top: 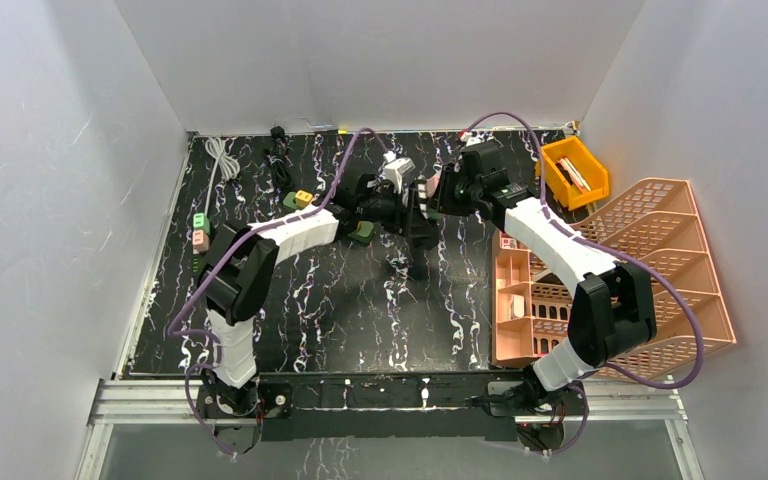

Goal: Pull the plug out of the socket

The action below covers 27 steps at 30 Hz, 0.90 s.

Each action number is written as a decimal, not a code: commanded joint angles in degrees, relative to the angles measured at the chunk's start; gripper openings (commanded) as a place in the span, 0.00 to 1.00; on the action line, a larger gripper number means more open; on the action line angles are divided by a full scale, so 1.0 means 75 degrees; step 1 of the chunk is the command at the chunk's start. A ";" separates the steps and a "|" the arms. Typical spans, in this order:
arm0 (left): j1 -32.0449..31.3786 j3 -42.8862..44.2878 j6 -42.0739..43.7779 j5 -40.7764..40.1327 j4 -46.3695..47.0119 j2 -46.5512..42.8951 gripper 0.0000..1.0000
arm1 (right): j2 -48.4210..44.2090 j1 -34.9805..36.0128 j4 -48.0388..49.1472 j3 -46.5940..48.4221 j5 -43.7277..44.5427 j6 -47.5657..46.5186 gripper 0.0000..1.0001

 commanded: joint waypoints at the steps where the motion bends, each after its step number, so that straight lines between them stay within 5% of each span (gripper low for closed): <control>1: -0.0063 0.0190 -0.0149 0.0615 0.0849 0.0091 0.26 | -0.0593 0.0030 0.1027 0.0696 -0.0309 0.0227 0.00; 2: -0.0067 0.0398 -0.0092 0.0792 0.0759 0.0191 0.03 | -0.0607 0.0031 0.1028 0.0685 -0.0347 0.0237 0.00; 3: -0.0067 0.0679 0.0063 0.1020 0.0599 0.0317 0.00 | -0.0626 0.0037 0.1042 0.0683 -0.0377 0.0254 0.00; 6: -0.0065 0.1484 0.0832 0.2007 -0.0149 0.0625 0.00 | -0.0724 0.0032 0.1096 0.0636 -0.0489 0.0285 0.00; 14: -0.0048 0.4755 0.5380 0.3253 -0.6629 0.1688 0.00 | -0.0956 0.0031 0.1048 0.0444 -0.0531 0.0313 0.00; 18: 0.0115 0.5359 0.5349 0.3048 -0.7106 0.2024 0.00 | -0.1288 0.0033 0.1199 -0.0041 -0.0714 0.0154 0.00; 23: 0.0270 0.4839 0.3822 0.1769 -0.5216 0.1709 0.00 | -0.2765 0.0035 0.2666 -0.1892 -0.2045 -0.0418 0.00; 27: 0.0340 0.5957 0.5674 0.3068 -0.7367 0.2399 0.00 | -0.3349 0.0132 0.2607 -0.2737 -0.3257 -0.0970 0.00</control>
